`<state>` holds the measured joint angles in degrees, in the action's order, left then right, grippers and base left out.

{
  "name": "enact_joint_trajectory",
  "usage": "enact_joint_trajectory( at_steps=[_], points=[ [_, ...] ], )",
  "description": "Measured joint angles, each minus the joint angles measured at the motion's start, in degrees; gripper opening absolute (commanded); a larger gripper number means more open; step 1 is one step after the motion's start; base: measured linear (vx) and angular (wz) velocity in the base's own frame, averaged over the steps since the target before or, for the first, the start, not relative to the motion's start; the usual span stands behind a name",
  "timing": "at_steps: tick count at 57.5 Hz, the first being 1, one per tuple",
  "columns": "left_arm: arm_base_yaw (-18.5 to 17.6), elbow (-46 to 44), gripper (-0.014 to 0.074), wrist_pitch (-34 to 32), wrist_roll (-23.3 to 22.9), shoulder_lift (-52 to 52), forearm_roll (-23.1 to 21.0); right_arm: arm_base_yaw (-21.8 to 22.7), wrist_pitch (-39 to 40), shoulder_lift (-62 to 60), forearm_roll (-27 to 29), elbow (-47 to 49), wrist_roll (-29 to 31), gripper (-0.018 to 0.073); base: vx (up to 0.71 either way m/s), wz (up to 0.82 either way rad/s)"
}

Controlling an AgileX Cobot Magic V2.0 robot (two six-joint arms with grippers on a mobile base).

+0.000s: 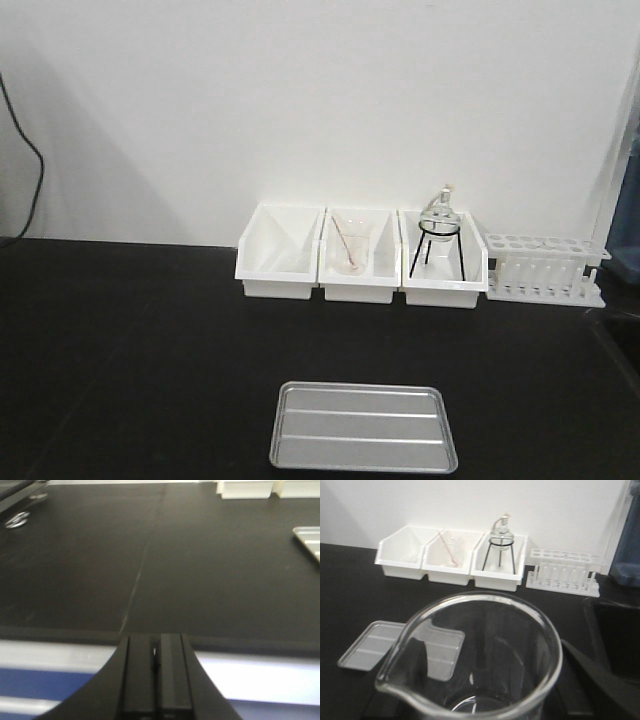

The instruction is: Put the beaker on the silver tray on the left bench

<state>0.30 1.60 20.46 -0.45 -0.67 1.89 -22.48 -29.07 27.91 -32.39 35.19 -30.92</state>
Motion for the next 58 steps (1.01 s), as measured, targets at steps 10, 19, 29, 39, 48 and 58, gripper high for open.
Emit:
enact_joint_trajectory(
  at_steps=[10, 19, 29, 39, 48, 58],
  points=[
    [0.0, 0.0, 0.0001, 0.0, 0.0, 0.0, 0.0, 0.0, 0.0, 0.0, 0.0, 0.0, 0.0, -0.0008, 0.31, -0.26],
    [0.0, 0.0, 0.0001, 0.0, 0.0, 0.0, 0.0, 0.0, 0.0, 0.0, 0.0, 0.0, 0.0, -0.0008, 0.26, -0.25],
    [0.0, 0.0, 0.0001, 0.0, 0.0, 0.0, 0.0, 0.0, 0.0, 0.0, 0.0, 0.0, 0.0, -0.0008, 0.18, -0.23],
    [0.0, 0.0, 0.0001, 0.0, 0.0, 0.0, 0.0, 0.0, 0.0, 0.0, 0.0, 0.0, 0.0, -0.0008, 0.1, -0.13],
    [0.0, 0.0, 0.0001, 0.0, 0.0, 0.0, 0.0, 0.0, 0.0, 0.0, 0.0, 0.0, 0.0, -0.0008, 0.04, -0.05],
    [0.0, 0.0, 0.0001, 0.0, 0.0, 0.0, 0.0, 0.0, 0.0, 0.0, 0.0, 0.0, 0.0, -0.0008, 0.0, -0.01]
  ],
)
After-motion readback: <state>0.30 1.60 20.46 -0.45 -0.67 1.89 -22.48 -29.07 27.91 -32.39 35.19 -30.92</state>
